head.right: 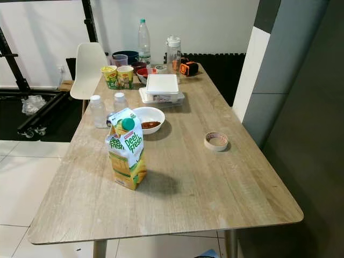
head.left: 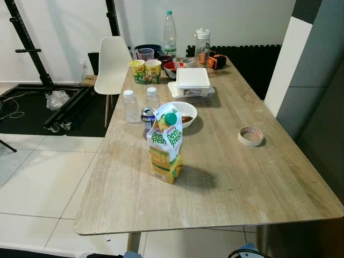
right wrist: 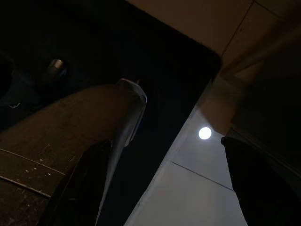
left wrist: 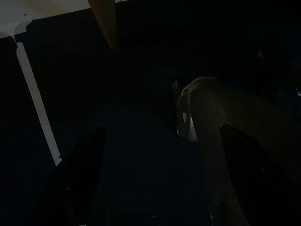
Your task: Restocking fridge
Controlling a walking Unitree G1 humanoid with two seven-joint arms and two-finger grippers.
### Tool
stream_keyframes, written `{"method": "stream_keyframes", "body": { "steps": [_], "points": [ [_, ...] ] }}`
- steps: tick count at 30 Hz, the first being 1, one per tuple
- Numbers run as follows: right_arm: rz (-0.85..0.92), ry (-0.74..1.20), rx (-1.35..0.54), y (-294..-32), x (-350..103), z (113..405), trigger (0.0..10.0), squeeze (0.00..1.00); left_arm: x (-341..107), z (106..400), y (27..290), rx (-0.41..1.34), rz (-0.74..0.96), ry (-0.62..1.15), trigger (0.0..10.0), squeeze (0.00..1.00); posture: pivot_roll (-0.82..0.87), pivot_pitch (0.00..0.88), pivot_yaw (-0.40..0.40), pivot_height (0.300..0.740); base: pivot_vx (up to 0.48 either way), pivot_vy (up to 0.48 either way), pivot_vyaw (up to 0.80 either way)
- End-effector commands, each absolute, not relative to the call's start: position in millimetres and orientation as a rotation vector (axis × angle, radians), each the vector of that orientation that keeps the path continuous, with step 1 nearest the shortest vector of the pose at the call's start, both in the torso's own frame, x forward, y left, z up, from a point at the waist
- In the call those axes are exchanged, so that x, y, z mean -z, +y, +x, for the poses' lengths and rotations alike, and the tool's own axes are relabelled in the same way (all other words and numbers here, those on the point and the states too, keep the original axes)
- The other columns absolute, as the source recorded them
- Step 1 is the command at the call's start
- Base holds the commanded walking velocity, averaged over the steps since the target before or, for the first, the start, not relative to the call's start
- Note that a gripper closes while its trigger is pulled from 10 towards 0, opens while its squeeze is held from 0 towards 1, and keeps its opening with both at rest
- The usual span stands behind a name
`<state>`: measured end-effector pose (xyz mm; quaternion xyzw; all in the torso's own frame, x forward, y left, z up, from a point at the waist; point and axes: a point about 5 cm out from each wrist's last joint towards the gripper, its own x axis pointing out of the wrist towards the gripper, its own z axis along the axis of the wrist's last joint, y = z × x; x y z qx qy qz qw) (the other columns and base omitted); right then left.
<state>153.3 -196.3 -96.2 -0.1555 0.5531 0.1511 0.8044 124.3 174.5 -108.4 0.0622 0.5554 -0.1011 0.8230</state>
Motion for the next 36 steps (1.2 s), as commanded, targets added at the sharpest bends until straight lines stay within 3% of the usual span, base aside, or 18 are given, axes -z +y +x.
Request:
{"method": "stream_keyframes", "body": {
  "steps": [1, 25, 36],
  "points": [
    [-0.332, 1.222, -0.336, -195, 100, 143, 10.0, 0.00, 112, 116, 168, 0.223, 0.112, 1.214, 10.0, 0.00, -0.02, 0.000, -0.023, 0.740, 0.000, 0.000, 0.00],
    [-0.339, 1.221, -0.339, -195, 100, 144, 10.0, 0.00, 112, 116, 167, 0.216, 0.111, 1.215, 10.0, 0.00, -0.02, 0.000, -0.025, 0.740, 0.000, 0.000, 0.00],
    [-0.365, 1.188, -0.333, -194, 98, 150, 10.0, 0.00, 109, 123, 184, 0.100, 0.134, 1.202, 10.0, 0.00, -0.03, 0.000, -0.006, 0.740, 0.000, 0.000, 0.00]
  ]
}}
